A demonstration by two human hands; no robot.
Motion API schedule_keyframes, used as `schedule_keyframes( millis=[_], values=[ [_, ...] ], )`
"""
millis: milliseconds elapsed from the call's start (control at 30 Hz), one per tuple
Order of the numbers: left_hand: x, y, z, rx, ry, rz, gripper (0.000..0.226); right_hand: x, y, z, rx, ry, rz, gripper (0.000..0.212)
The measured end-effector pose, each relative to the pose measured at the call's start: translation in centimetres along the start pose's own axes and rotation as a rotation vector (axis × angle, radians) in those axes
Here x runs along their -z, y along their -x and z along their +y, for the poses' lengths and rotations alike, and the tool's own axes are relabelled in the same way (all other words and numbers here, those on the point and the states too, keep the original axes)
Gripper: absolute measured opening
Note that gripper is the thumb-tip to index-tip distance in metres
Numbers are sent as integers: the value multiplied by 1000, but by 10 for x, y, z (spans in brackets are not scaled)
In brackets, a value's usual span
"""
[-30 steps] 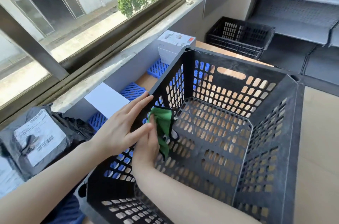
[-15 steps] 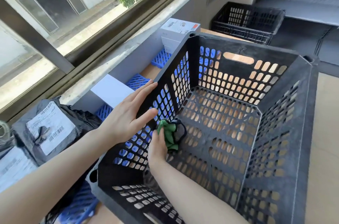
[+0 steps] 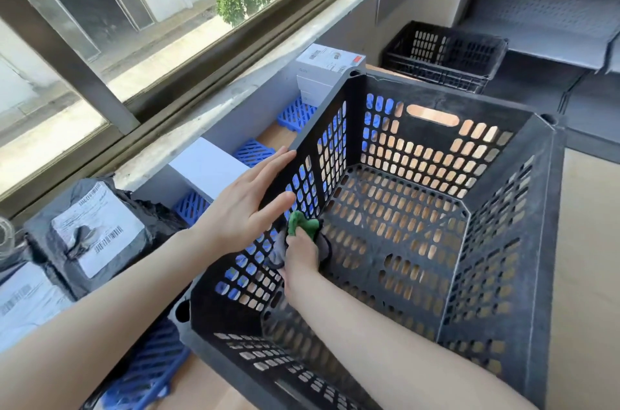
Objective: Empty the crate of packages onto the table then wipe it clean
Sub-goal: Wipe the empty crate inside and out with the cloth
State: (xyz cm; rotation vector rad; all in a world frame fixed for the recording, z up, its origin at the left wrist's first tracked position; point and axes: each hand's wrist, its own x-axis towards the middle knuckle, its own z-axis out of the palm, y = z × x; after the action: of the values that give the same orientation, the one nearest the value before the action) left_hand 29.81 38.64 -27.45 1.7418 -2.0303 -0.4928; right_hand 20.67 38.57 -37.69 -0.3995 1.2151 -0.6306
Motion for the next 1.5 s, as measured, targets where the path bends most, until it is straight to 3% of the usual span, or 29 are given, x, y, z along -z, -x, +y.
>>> schedule_keyframes(
  millis=[133, 333, 533, 767, 900, 1067, 1400, 1500],
  values=[
    [1, 1, 1, -9, -7, 7, 65, -12, 43, 3, 183, 24, -95, 33],
    [1, 1, 2, -4, -5, 7, 67, -6, 75, 19, 392, 386, -137, 51],
    [0, 1, 1, 0, -67, 4, 67, -4, 67, 30, 183, 560, -124, 55],
    [-1, 0, 1, -1, -78, 17, 66, -2, 77, 30, 186, 581, -147, 54],
    [-1, 0, 1, 2, -57, 20, 67, 3, 80, 23, 247, 421, -215, 26],
    [-1, 0, 0, 2, -33, 48, 69, 7, 94, 31, 307, 555, -355, 54],
    [-1, 0, 0, -11, -37, 52, 71, 11, 91, 40, 277, 675, -368, 53],
    [-1, 0, 0, -16, -33, 47, 69, 20, 102, 33, 364, 695, -426, 51]
  ],
)
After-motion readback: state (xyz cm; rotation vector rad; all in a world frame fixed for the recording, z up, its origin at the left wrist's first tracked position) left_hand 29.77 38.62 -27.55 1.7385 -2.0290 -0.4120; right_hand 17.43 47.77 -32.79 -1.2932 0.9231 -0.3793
